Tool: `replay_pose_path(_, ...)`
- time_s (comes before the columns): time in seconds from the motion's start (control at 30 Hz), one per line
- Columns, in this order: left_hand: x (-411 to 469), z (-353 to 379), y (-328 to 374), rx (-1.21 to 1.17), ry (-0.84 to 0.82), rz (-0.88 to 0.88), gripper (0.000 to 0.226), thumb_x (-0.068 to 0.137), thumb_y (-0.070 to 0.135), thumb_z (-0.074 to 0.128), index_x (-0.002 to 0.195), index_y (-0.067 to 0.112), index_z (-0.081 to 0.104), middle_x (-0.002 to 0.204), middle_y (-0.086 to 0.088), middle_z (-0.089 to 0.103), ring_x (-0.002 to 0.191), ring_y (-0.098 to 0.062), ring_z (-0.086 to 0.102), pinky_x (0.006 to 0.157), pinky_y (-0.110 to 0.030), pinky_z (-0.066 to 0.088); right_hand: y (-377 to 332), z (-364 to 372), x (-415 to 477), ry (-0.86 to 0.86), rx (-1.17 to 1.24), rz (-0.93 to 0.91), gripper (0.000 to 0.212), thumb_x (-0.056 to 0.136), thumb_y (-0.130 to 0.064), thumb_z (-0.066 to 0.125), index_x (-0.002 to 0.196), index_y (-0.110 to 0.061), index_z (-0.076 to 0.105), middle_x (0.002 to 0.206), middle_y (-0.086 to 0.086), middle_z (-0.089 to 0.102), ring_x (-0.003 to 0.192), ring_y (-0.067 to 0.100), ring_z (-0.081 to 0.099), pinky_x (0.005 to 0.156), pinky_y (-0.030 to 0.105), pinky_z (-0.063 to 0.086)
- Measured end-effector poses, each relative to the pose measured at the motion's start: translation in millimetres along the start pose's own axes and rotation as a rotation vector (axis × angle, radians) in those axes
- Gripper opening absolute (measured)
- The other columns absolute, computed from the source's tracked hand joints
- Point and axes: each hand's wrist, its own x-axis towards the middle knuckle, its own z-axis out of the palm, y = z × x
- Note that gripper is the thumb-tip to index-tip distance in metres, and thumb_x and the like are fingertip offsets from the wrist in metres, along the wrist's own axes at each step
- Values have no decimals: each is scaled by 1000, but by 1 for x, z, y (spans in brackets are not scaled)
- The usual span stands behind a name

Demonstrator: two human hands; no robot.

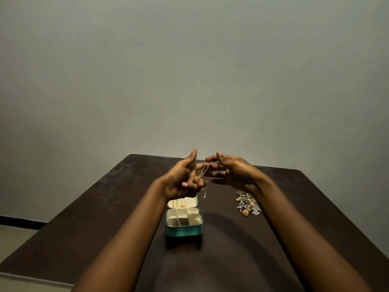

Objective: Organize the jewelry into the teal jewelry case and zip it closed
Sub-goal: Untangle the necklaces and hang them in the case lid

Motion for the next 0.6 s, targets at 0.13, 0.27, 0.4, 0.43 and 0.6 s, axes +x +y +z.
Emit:
replay_pose_path(0.13, -2, -6, 2, -59, 14, -8, 66, 86, 70, 27, 108, 18, 61, 48, -3, 52, 26, -2, 32, 34, -11, 20, 5, -1, 1, -107, 20, 22, 25, 82, -31, 54, 97, -12, 61, 87, 1, 65, 85, 18, 63, 81, 36, 46)
replay_pose_path(0.27, -6, -10, 4, -84, 59, 9, 67, 87, 69, 26, 108, 17, 62, 46, -2, 50, 26, -1, 32, 36, -12, 19, 11, -3, 4, -116, 87, -15, 13, 89, -15, 52, 92, -11, 63, 76, -1, 62, 77, 15, 62, 82, 37, 47)
replay_pose_path(0.4, -8, -15, 6, -123, 89, 36, 61, 87, 65, 33, 89, 11, 61, 49, 2, 49, 29, -1, 33, 37, -13, 18, 14, -5, 8, -15, 96, -22, 19, 92, -1, 47, 83, -9, 61, 71, 2, 57, 64, 12, 60, 71, 32, 52)
replay_pose_path(0.43, -8, -17, 6, -123, 96, 41, 59, 86, 64, 36, 86, 11, 60, 52, 2, 48, 31, -2, 34, 38, -13, 17, 15, -6, 9, 10, 111, -19, 20, 92, -1, 47, 82, -9, 61, 69, 2, 56, 62, 12, 60, 72, 33, 52)
replay_pose_path(0.6, -10, -19, 4, 8, 140, 101, 36, 83, 50, 50, 81, 16, 61, 81, 1, 64, 57, -7, 46, 46, -17, 28, 19, -4, 14, 144, 247, 33, 21, 94, -2, 44, 79, -8, 57, 61, 2, 55, 63, 13, 59, 69, 33, 56)
